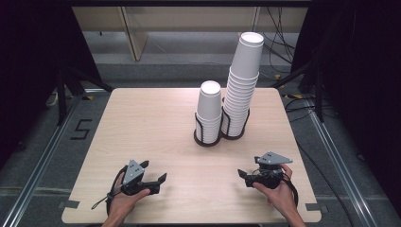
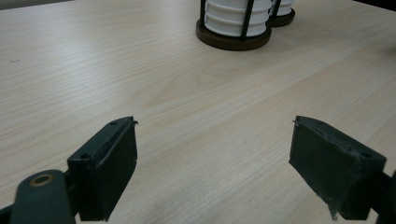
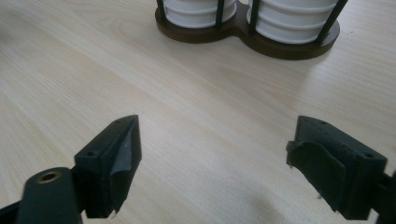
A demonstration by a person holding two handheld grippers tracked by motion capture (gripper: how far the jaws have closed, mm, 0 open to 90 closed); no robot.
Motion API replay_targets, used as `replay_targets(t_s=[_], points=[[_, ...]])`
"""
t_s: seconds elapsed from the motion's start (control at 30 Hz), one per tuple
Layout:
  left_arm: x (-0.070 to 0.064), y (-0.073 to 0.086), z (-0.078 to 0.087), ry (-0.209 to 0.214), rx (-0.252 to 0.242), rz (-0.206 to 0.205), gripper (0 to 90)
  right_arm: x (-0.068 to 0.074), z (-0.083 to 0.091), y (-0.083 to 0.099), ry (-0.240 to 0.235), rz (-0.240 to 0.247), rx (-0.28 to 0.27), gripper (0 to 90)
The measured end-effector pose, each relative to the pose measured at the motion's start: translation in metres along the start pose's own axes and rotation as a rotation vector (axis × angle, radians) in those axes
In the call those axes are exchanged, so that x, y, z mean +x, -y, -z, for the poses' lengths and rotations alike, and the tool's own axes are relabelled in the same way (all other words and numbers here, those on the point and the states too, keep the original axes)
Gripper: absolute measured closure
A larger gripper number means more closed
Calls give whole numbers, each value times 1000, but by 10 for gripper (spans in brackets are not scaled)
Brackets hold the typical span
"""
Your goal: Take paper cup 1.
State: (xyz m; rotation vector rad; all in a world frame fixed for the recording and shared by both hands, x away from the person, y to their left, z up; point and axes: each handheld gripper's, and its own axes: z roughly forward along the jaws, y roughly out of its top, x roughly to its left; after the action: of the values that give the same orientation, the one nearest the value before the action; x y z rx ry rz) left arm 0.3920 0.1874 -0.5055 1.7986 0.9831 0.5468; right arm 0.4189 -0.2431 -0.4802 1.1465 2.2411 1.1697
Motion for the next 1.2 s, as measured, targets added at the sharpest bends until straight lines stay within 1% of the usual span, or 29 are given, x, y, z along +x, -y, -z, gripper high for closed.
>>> replay_targets(t_s=[0.03,0.07,0.1,0.13,0.17,0.2,0.23,0.27,0.3,0.33,0.37,0.4,0.43,0.5,0.53,0.57,0.6,0.63,0.67,0.7,0.77,0.8,0.83,0.87,0.9,0.97,1.03,1.07,1.2], points=[[0,0,0,0,0,0,145,0,0,0,4,-7,-5,209],[-1,0,0,0,-5,-3,145,2,1,-1,1,-36,-2,212],[-1,0,0,0,-5,-3,145,2,1,-1,1,-36,-2,212],[-1,0,0,-2,-5,-3,145,0,2,-2,9,-12,-20,207],[-1,0,0,-5,-11,-6,145,2,2,-2,-2,-40,-22,207],[-1,-1,1,-2,-13,2,145,2,3,-4,-16,-24,-38,207],[-1,-1,1,6,-19,12,146,5,4,-5,-14,-47,-37,207],[-1,-1,1,6,-19,12,145,5,4,-5,-14,-47,-37,207],[-1,-1,2,1,-17,5,146,6,4,-8,-21,-19,-49,208],[-1,-1,2,1,-17,5,145,6,4,-8,-21,-19,-49,208],[-2,-1,3,-2,-13,4,145,9,5,-10,-37,-29,-41,208],[-2,-1,3,6,-24,13,145,12,4,-14,-47,-9,-51,208],[-2,-1,3,6,-24,13,145,12,4,-14,-47,-9,-51,208],[-2,-1,6,17,-30,29,145,15,2,-21,-54,15,-63,208],[-2,-1,7,27,-37,33,145,15,2,-23,-53,13,-70,208],[-2,-1,7,27,-37,33,145,15,2,-23,-53,13,-70,208],[-2,-1,8,29,-44,34,145,16,0,-24,-71,-4,-76,208],[-2,-1,9,26,-42,32,145,18,1,-26,-66,-5,-68,208],[-2,-1,9,26,-42,32,145,19,0,-29,-72,-11,-88,207],[-2,-1,9,26,-42,32,146,19,0,-29,-72,-11,-88,207],[-3,0,10,25,-36,25,146,19,-1,-33,-74,-3,-101,207],[-3,0,11,16,-32,23,145,18,0,-38,-72,14,-101,209],[-3,0,11,16,-32,23,146,20,0,-41,-69,2,-108,209],[-4,0,11,16,-40,25,146,18,0,-44,-60,28,-112,209],[-4,0,12,12,-34,23,146,20,0,-46,-67,8,-116,210],[-4,0,12,14,-35,26,146,22,-1,-53,-78,-1,-140,212],[-4,0,12,21,-46,28,146,22,1,-56,-70,10,-134,212],[-4,0,13,22,-49,27,146,23,1,-64,-73,36,-148,212],[-4,0,14,13,-42,29,145,29,2,-75,-78,32,-151,209]])
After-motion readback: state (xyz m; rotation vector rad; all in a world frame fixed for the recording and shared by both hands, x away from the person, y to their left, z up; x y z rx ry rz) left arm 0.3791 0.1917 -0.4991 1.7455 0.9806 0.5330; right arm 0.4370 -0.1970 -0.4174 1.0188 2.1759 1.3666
